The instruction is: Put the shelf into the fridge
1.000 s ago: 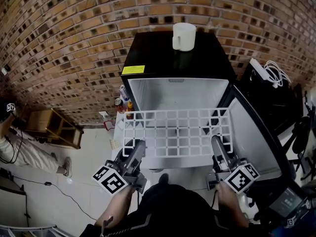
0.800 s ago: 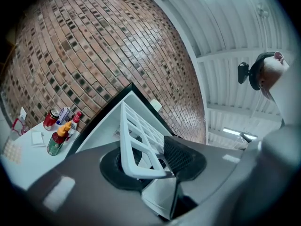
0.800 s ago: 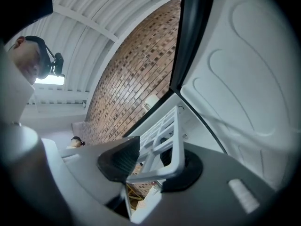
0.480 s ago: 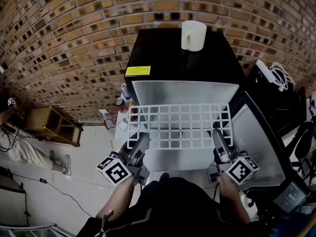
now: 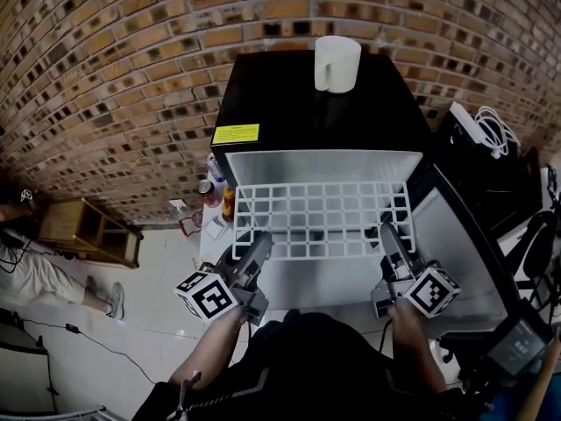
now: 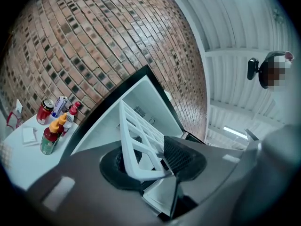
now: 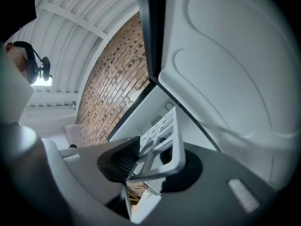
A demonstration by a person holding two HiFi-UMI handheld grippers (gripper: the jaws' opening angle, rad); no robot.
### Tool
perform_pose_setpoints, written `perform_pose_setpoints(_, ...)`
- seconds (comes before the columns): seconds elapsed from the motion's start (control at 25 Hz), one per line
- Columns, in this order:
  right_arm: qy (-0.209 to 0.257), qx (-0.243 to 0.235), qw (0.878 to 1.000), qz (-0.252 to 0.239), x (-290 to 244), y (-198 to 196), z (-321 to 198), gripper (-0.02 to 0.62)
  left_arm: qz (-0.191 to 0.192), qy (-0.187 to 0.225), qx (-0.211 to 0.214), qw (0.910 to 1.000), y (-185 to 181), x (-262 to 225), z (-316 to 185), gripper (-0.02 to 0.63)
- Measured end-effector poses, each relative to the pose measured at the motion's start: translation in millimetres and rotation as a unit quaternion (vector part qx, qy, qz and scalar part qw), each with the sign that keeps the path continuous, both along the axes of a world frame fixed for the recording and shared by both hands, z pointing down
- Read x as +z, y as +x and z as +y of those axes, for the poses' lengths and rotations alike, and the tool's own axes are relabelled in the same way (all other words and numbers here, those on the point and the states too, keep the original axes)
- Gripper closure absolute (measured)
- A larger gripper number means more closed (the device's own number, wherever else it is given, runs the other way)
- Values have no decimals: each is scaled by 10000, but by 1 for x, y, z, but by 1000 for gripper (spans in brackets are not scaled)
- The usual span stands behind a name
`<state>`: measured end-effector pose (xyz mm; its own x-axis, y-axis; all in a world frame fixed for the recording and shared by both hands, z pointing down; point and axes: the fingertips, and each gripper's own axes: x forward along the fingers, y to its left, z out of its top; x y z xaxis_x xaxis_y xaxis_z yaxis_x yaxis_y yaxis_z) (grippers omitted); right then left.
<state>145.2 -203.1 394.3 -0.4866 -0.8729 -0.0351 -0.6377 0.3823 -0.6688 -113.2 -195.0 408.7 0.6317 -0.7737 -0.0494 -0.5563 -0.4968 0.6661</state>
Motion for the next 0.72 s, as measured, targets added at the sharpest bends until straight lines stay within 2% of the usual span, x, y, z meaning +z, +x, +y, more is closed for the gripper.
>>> perform_pose_setpoints(0.24,-137,65,9997,-165,12,1,-8,453,-149,-126,75,9998,0,4,-8,465)
perform_pose_setpoints(0.52,-36,141,9999,-86,11,-1,-16,451,-134,-167,176,9996,3,11,-14,465)
perform_pose_setpoints(0.72,-205,388,9990,-104,18,10,-19,451,-12,-340,215,9992,9,19,-16,465)
